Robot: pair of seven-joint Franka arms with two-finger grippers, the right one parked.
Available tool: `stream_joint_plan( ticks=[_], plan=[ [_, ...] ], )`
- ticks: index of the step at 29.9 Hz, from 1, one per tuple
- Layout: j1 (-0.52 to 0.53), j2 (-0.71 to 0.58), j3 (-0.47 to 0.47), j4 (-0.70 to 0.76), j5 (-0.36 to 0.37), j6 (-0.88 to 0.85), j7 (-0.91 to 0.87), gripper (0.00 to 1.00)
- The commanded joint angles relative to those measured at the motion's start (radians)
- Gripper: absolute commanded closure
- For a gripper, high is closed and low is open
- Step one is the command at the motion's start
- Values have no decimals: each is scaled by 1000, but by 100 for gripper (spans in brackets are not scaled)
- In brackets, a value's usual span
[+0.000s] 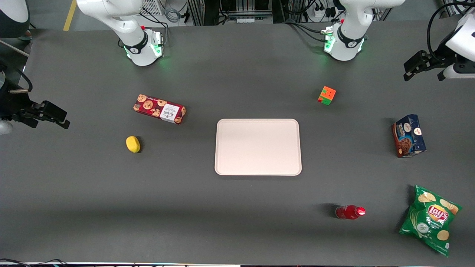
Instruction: Place cookie box on tray
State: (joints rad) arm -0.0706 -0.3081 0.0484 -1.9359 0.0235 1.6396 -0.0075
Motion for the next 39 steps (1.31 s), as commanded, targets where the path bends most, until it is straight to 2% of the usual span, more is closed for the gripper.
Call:
stream_joint_plan(
  ticks=[1,7,9,15,22,25,31,39],
  plan=[
    [0,-5,5,-17,7,14,9,0],
    [6,-3,13,29,15,-7,14,0],
    [5,-3,42,69,27,-47,14,0],
    [5,10,103,184,101,-176,119,0],
    [6,72,197,149,115,-153,159,0],
    [6,109,241,80,122,-66,208,0],
    [6,116,323,-164,122,215,254,0],
    [0,315,320,-218,119,437,262,0]
  ],
)
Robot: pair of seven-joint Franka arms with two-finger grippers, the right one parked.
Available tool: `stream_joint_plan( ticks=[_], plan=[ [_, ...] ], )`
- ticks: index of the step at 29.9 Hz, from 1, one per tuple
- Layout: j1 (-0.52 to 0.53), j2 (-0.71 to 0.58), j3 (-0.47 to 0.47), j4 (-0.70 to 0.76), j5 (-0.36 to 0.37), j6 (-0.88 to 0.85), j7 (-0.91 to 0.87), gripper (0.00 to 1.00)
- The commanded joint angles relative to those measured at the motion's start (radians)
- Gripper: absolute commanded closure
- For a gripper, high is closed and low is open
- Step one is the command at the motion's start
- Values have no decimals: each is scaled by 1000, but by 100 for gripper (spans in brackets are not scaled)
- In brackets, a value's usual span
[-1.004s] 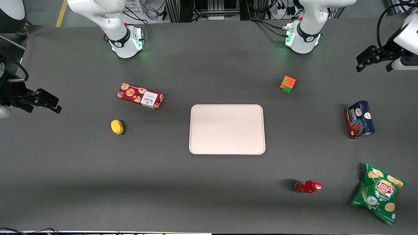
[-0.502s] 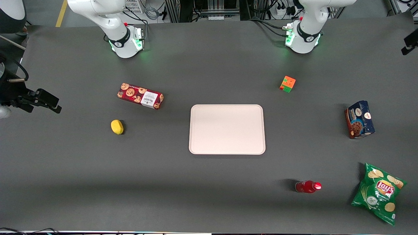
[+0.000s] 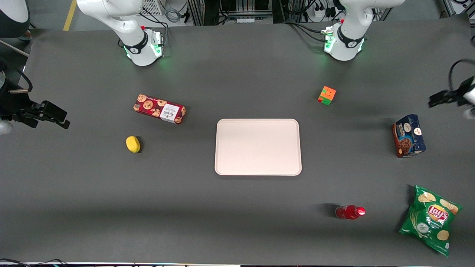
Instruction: Place cookie box on tray
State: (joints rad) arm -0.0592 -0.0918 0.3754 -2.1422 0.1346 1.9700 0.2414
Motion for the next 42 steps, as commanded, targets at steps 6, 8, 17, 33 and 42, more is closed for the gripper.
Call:
stream_joint_plan(
  ticks=[6,8,17,33,42],
  plan=[
    [-13,277,-18,-19,-4,295,26,0],
    [-11,325,-18,-18,-4,346,38,0],
    [-5,423,-16,-25,-72,444,133,0],
    [1,402,-18,-30,-95,371,150,100],
    [-7,350,-29,89,-96,155,150,100]
  ],
)
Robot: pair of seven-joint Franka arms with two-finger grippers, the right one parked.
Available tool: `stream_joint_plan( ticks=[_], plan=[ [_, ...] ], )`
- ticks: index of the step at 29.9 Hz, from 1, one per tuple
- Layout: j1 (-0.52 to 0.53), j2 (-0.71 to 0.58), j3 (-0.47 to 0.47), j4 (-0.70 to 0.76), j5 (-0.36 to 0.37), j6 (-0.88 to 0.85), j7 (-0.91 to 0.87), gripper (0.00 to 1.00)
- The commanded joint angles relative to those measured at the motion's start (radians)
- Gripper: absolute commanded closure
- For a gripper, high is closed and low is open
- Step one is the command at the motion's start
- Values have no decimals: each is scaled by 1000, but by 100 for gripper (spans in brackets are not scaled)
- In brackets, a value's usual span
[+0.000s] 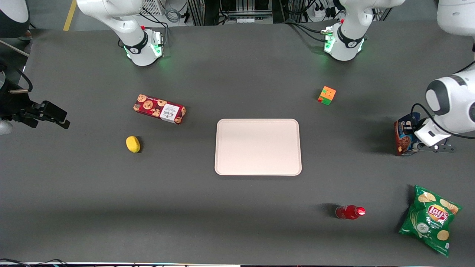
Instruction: Place cookie box on tray
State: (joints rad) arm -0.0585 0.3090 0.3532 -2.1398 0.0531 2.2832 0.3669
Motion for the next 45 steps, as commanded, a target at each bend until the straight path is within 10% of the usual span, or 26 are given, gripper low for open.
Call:
stream_joint_plan(
  ticks=[1,13,22,36,45],
  plan=[
    [-7,-60,-13,112,-18,-201,23,100],
    [-12,-128,-82,556,-55,-796,-37,100],
    [-11,-176,-348,788,-56,-1068,-382,100],
    [-17,13,-729,727,-171,-750,-758,100],
    [-34,200,-818,600,-19,-407,-852,100]
  ],
)
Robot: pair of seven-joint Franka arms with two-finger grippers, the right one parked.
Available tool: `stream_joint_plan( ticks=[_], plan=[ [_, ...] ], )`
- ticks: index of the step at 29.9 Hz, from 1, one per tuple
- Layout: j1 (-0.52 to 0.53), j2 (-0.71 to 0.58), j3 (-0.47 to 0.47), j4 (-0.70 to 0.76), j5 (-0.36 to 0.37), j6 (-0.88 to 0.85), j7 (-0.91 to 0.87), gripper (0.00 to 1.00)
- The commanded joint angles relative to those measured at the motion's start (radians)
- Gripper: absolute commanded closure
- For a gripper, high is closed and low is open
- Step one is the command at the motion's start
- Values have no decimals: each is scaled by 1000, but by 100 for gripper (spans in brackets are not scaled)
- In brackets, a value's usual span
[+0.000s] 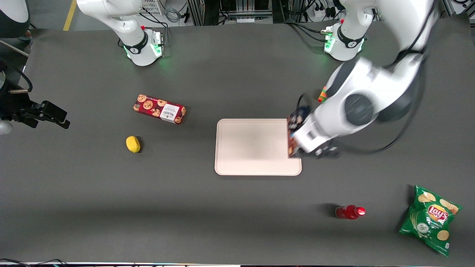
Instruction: Place cookie box on tray
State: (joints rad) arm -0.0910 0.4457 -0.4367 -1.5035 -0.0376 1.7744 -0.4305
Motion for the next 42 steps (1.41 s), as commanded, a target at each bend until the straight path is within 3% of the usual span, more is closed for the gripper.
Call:
stream_joint_plan(
  ticks=[1,6,21,32,34,39,41,42],
  plan=[
    [-1,73,-28,-47,76,121,-62,100],
    [1,88,-28,-96,133,168,-62,100],
    [7,110,-17,-247,160,342,-65,100],
    [8,110,-2,-261,162,355,-65,100],
    [8,110,-2,-261,162,355,-65,85],
    [8,111,-2,-261,162,369,-65,20],
    [8,110,-2,-259,162,367,-65,0],
    [10,108,-2,-259,162,367,-65,0]
  ],
)
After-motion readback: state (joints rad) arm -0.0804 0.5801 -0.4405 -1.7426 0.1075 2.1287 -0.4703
